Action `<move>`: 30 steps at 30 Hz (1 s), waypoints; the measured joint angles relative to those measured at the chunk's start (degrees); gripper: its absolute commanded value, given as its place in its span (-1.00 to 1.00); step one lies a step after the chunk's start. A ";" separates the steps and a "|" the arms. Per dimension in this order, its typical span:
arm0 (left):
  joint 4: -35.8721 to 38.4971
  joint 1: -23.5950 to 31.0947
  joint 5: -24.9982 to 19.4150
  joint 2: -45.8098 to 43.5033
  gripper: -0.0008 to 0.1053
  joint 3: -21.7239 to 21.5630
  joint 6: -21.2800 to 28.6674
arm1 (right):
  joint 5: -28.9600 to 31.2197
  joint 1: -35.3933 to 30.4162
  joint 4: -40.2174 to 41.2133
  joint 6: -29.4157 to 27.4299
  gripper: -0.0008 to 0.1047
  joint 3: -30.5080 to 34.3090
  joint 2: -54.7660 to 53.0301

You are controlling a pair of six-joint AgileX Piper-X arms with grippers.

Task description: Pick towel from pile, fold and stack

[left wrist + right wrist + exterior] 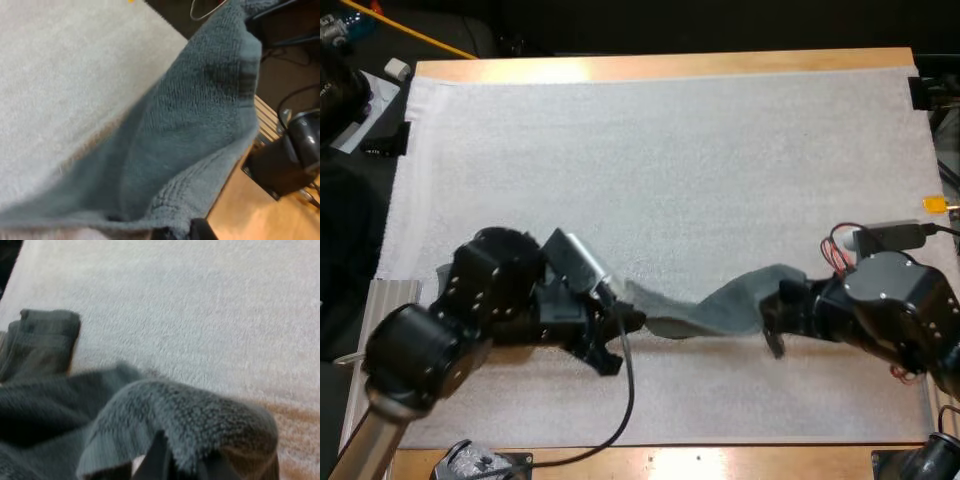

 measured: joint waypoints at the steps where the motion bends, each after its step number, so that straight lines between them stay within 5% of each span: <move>1: 1.05 0.00 0.04 -0.61 -0.99 -0.34 -0.15 | -0.28 0.40 1.04 0.01 -0.98 -0.63 -0.20; 10: 10.75 -0.45 0.36 -5.22 -0.98 -0.58 -0.64 | -2.76 8.24 10.53 2.22 -0.98 -3.09 -1.81; 15: 10.64 -0.85 -4.97 -3.10 -0.99 3.63 2.10 | -2.36 9.65 11.02 3.02 -0.98 1.04 0.20; 19: 11.90 -0.85 -5.20 -3.53 -0.99 2.60 1.89 | -2.85 9.65 12.61 2.92 -0.97 -0.47 0.15; 30: 1.29 -0.64 -11.25 4.10 -0.99 9.00 4.97 | 0.59 3.57 1.51 -0.79 -0.98 7.39 13.63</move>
